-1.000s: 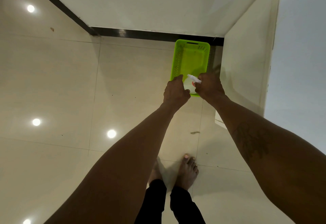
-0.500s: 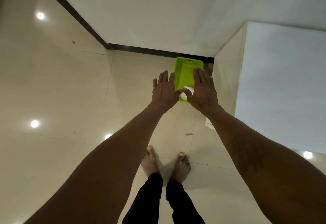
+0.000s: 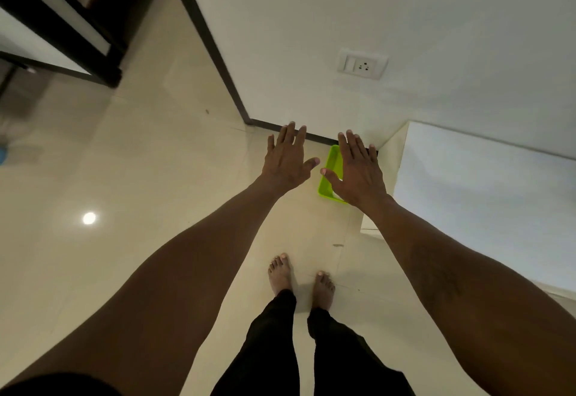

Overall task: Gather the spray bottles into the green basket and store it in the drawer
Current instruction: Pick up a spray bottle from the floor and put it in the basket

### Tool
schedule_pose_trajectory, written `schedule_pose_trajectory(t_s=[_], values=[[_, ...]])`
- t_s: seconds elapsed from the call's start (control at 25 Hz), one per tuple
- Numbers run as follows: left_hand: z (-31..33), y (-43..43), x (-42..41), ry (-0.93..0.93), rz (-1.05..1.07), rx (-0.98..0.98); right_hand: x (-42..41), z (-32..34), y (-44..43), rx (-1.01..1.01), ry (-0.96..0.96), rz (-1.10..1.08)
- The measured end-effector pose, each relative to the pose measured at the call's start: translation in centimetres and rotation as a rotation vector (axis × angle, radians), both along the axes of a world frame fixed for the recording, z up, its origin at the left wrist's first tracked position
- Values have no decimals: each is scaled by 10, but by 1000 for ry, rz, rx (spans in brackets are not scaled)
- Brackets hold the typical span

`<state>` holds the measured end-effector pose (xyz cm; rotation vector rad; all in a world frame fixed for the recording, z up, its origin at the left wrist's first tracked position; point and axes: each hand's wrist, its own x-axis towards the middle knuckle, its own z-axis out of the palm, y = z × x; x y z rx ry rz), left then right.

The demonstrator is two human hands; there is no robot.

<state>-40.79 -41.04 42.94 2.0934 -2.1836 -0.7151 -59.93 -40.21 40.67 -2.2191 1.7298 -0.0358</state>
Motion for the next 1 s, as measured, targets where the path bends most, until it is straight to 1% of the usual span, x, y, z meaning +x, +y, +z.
schedule_pose_trajectory(t_s=[0.2,0.36,0.48,0.64,1.0], values=[[69,58,26,-29,120,-30,26,72,27,-12,13,110],[105,117,52,-36,270,-36,47,113,47,-24,24,252],[128,165,80,-42,398,-56,78,136,64,-29,23,371],[147,232,128,-63,560,-37,139,155,94,-51,12,539],[163,392,244,-11,925,-17,305,168,197,-25,26,898]])
